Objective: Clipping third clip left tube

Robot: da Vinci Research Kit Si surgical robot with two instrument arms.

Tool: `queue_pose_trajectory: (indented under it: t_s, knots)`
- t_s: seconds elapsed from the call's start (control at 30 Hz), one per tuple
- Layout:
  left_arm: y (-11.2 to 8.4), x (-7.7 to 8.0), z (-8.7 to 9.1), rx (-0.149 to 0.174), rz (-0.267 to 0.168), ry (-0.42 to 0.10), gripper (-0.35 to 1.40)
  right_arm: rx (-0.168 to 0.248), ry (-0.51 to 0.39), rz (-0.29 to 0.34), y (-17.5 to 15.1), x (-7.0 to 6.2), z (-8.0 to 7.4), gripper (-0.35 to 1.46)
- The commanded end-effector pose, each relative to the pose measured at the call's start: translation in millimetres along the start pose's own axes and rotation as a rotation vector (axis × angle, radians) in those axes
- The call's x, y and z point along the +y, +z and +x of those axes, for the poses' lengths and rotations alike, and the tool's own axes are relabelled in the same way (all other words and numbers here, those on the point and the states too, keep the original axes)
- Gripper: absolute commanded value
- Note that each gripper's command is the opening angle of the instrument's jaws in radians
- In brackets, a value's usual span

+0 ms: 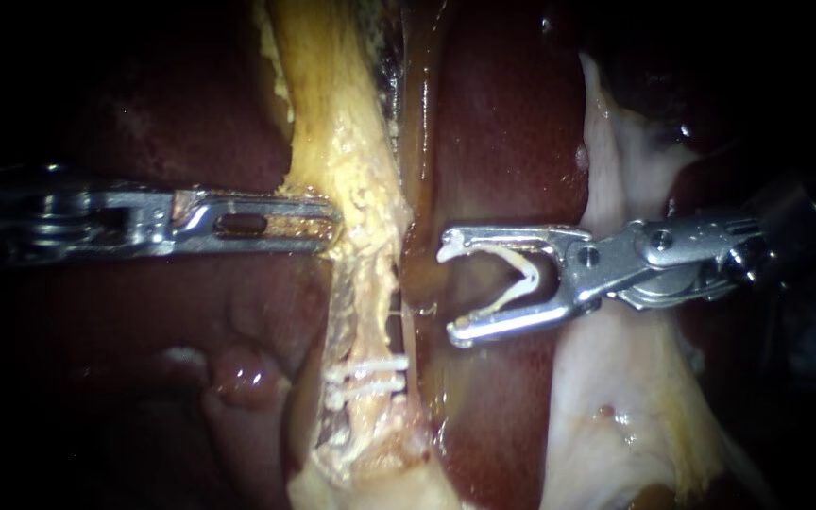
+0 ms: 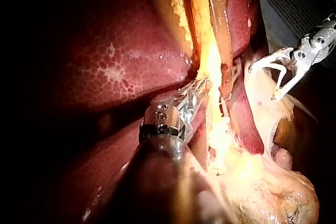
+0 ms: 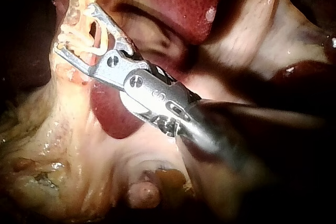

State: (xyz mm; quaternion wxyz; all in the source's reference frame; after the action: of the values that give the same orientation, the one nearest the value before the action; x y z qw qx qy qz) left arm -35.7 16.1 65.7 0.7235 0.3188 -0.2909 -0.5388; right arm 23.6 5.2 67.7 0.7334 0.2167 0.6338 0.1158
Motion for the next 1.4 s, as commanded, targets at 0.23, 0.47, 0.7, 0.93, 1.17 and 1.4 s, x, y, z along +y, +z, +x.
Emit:
queue_pose_trajectory:
  t_s: [0.23, 0.47, 0.7, 0.93, 1.17, 1.4]
  knots:
    - [-0.2, 0.0, 0.1, 0.001, 0.001, 0.001, -0.35, -0.001, -0.001, 0.0, 0.1, -0.1, -0.1, 0.6]
    - [-3.5, 0.1, 0.0, 0.01, 0.008, 0.002, -0.35, -0.007, 0.14, 0.063, 1.8, -0.7, -1.9, 0.6]
    - [-8.7, 0.2, -0.8, -0.002, -0.015, -0.003, -0.35, -0.087, 0.275, 0.119, 5.3, -1.1, -4.2, 0.6]
    - [-11.9, -0.7, -1.2, -0.013, -0.017, -0.01, -0.35, -0.105, 0.371, 0.146, 8.4, 0.1, -6.4, 0.58]
    - [-13.4, -2.0, -1.5, -0.026, -0.012, -0.018, -0.35, -0.12, 0.396, 0.131, 10.1, 2.0, -8.3, 0.58]
    - [-13.4, -2.2, -1.4, -0.026, -0.013, -0.019, -0.35, -0.129, 0.393, 0.126, 11.7, 3.2, -9.3, 0.58]
